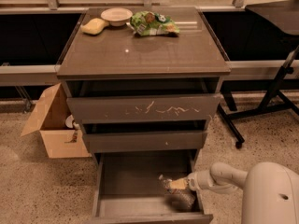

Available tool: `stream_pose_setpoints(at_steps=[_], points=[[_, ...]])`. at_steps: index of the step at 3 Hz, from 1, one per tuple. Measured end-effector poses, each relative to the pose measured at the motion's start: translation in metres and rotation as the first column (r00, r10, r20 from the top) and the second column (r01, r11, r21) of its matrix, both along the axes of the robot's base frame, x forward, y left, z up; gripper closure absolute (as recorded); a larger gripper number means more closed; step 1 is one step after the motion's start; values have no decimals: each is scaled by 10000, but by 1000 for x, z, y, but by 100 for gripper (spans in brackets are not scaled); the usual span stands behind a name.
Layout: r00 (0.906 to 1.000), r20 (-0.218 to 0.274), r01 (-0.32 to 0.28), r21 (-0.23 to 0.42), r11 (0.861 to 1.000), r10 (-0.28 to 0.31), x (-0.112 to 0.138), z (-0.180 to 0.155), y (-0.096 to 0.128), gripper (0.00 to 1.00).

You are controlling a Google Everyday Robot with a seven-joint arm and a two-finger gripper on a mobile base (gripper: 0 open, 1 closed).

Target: Place water bottle into bottom drawer

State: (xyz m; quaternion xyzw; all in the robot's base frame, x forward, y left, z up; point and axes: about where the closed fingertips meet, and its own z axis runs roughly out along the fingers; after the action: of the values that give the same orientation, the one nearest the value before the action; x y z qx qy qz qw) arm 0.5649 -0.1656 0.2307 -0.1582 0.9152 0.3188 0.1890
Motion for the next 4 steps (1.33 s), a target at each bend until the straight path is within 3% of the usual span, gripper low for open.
stream_pose_setpoints(at_steps=[1, 2, 3, 4], points=[[10000, 42, 21, -16, 10000, -21, 3, 0, -1, 27], [10000, 42, 20, -16, 10000, -20, 3, 0, -1, 4], [10000, 77, 39, -3, 10000, -39, 3, 1, -2, 0], [9982, 524, 272, 174, 9995, -281, 6, 14, -15, 0]])
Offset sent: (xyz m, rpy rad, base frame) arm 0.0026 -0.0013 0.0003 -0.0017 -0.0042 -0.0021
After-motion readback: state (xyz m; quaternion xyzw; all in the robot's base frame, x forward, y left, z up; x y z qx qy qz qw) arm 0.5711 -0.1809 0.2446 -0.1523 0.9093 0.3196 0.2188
